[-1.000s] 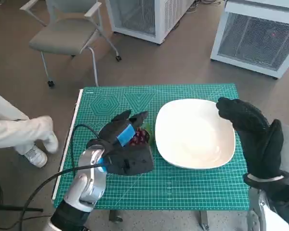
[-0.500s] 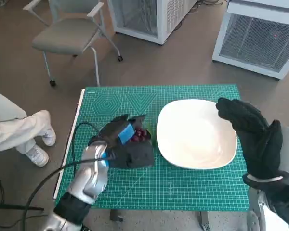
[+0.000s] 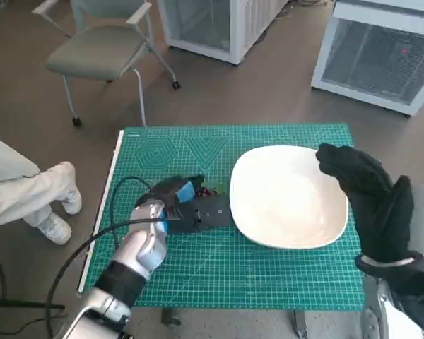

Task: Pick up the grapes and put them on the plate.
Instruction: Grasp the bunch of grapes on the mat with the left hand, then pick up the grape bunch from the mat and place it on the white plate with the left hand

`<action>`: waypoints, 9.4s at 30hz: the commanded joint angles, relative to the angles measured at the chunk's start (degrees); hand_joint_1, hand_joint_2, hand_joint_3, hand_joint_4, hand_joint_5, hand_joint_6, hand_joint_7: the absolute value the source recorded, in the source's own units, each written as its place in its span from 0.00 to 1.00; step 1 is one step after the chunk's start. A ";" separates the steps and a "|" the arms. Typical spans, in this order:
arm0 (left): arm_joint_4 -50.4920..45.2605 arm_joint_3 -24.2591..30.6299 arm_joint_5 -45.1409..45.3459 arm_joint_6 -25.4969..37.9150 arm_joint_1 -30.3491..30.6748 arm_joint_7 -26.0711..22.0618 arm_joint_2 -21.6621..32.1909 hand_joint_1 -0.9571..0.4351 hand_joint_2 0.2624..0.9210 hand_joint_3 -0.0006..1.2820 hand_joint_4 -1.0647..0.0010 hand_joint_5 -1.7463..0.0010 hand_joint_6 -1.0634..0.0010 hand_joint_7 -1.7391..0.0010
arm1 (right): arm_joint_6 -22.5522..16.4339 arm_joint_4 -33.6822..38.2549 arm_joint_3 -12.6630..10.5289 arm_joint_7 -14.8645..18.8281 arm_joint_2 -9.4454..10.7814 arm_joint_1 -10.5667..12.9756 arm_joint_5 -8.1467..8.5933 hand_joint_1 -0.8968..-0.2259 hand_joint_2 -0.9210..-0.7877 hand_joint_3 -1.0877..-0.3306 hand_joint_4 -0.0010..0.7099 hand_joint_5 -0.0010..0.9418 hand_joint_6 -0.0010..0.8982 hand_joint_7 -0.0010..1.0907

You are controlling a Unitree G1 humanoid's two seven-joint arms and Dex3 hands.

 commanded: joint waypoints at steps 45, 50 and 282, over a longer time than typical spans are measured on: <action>18.12 -4.47 -2.08 -8.20 -6.78 12.16 -3.94 0.94 0.81 0.29 0.49 0.26 0.48 0.94 | 0.93 0.02 0.01 0.23 -0.29 1.75 0.73 0.59 0.00 0.64 0.48 0.38 0.15 0.83; 17.85 -5.20 -1.74 -8.95 -6.02 15.74 -3.93 0.95 0.69 0.57 0.66 0.05 0.44 0.93 | 0.92 0.29 -0.08 0.33 -0.36 1.57 0.84 0.59 0.00 0.64 0.47 0.38 0.15 0.83; 0.20 8.16 -20.67 -28.23 -12.38 3.66 -9.44 0.33 1.00 0.05 0.72 1.00 0.66 1.00 | 0.35 -1.90 -2.73 -2.04 -0.83 3.04 2.46 0.58 0.00 0.68 0.47 0.42 0.20 0.80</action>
